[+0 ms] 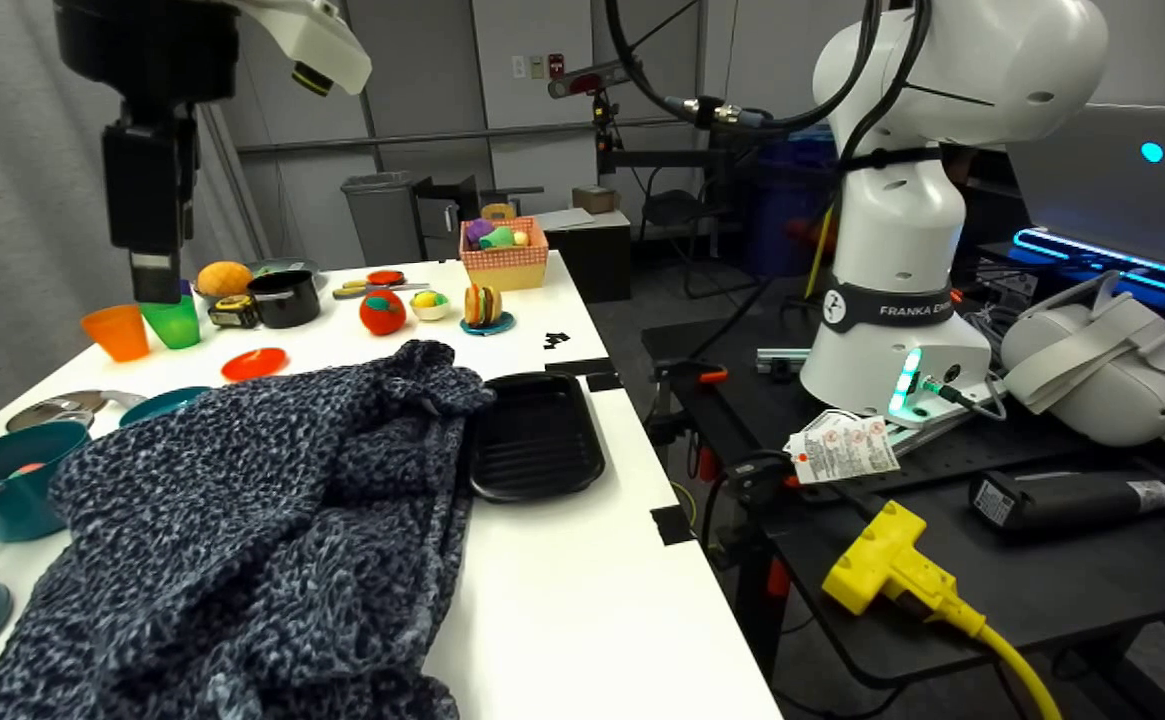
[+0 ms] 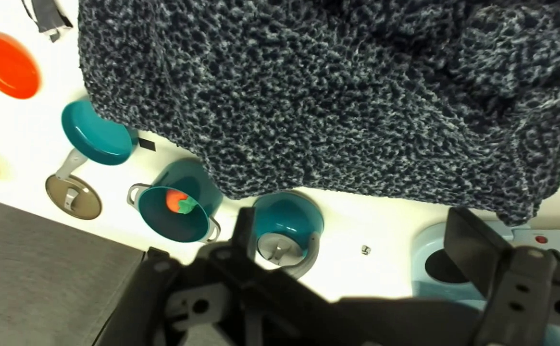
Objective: Unfold the the grey cloth on the table
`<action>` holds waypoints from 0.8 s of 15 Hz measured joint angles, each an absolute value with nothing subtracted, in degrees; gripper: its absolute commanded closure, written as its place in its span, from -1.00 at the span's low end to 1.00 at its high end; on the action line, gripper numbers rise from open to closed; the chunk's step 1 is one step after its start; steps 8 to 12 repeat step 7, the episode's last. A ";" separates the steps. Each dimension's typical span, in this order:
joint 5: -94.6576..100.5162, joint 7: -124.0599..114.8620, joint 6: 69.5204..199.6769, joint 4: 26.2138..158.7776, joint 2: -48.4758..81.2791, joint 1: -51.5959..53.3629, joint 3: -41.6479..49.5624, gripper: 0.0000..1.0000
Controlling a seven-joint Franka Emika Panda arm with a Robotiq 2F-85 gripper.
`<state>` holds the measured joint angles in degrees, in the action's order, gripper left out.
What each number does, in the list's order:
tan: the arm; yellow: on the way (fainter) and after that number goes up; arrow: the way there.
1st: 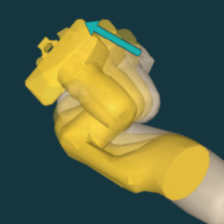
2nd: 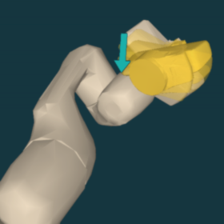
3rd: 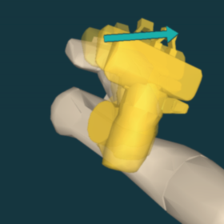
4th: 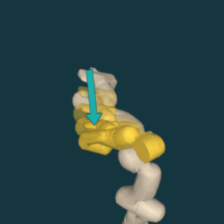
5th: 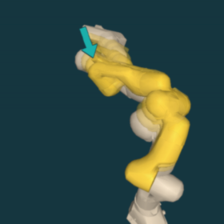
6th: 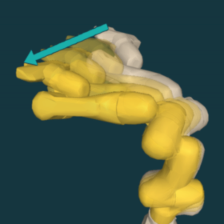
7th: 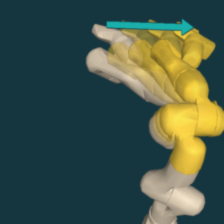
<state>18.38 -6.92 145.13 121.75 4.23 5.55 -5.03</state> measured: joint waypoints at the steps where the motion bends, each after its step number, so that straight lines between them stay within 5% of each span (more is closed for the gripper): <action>1: 18.36 -6.89 145.13 121.75 4.29 5.55 -5.03 -1.00; 12: 18.36 -6.89 145.13 121.74 4.70 5.55 -5.03 -1.00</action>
